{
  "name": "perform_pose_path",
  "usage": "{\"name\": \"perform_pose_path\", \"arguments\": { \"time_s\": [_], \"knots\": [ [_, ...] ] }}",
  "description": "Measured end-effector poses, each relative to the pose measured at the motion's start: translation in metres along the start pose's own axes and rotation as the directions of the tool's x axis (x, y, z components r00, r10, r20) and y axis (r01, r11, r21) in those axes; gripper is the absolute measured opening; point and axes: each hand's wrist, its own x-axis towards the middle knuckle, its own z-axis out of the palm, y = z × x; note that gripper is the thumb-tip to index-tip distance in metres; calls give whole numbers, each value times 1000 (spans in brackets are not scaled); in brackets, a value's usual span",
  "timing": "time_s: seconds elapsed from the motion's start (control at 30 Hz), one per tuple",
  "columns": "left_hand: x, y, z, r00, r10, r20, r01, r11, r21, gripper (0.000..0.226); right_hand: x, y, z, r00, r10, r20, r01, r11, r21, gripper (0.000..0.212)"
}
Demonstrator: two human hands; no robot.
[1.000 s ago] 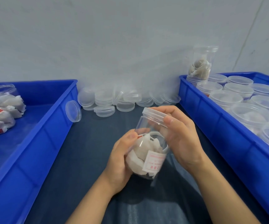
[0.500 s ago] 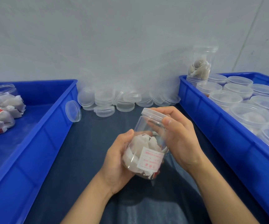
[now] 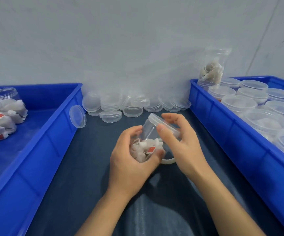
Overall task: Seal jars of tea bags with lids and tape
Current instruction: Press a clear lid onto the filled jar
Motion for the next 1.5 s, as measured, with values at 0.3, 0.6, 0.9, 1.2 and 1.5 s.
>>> {"name": "perform_pose_path", "arguments": {
  "time_s": [0.3, 0.6, 0.9, 1.2, 1.5],
  "knots": [
    [10, 13, -8, 782, -483, 393, 615, 494, -615, 63, 6, 4, -5, 996, 77, 52, -90, 933, 348, 47],
    [6, 10, -3, 918, -288, 273, 383, 823, -419, 61, 2, 2, -1, 998, 37, 52, -49, 971, 234, 49],
    [1, 4, 1, 992, -118, 41, 121, 990, -79, 61, 0, 3, 6, 999, 17, 29, -21, 991, 133, 45],
    [9, 18, -11, 736, -359, 573, 670, 506, -543, 67, 1, 0, 3, 993, 80, 85, -107, 915, 389, 70],
    [7, 13, -10, 773, -278, 570, 588, 650, -481, 87, 2, -4, 2, 993, 100, 66, -118, 890, 440, 70]
  ]
}}
